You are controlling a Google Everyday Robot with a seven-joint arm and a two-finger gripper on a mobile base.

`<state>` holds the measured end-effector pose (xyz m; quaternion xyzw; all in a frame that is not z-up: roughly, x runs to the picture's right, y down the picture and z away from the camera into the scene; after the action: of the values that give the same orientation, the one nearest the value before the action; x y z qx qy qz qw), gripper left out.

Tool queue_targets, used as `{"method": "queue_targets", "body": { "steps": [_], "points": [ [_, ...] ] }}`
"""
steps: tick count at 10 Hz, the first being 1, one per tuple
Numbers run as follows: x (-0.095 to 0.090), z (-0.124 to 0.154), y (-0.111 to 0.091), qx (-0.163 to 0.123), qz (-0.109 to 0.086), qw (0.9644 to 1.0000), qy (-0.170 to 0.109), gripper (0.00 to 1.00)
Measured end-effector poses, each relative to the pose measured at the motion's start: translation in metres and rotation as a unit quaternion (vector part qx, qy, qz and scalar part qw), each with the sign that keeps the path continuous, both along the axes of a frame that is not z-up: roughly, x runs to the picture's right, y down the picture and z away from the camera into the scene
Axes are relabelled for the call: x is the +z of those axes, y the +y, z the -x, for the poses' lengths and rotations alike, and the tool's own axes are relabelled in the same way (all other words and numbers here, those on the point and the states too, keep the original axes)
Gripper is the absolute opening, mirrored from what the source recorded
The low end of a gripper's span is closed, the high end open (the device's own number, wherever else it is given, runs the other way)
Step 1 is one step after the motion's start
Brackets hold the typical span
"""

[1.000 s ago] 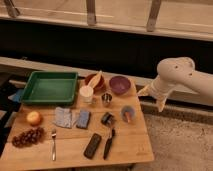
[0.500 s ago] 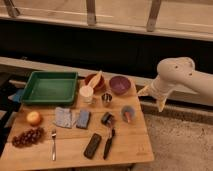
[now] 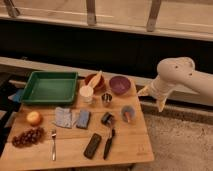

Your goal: Stack cups on top of each other

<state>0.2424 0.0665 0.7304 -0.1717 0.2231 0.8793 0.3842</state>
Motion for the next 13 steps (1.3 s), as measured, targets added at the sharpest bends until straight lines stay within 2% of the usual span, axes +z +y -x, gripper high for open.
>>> {"method": "queue_targets", "body": {
  "steps": [6,8,10,13],
  "points": [
    [-0.002,0.0,0.0,-0.007,-0.001,1.0,0.001,0.8],
    [-0.003,0.016,-0.008,-0.049,-0.006,0.9987,-0.016,0.8],
    [0.0,0.053,-0.018,-0.096,-0.011,0.9946,-0.039,0.8],
    [0.011,0.127,-0.031,-0.16,-0.015,0.9836,-0.082,0.8]
  ]
}}
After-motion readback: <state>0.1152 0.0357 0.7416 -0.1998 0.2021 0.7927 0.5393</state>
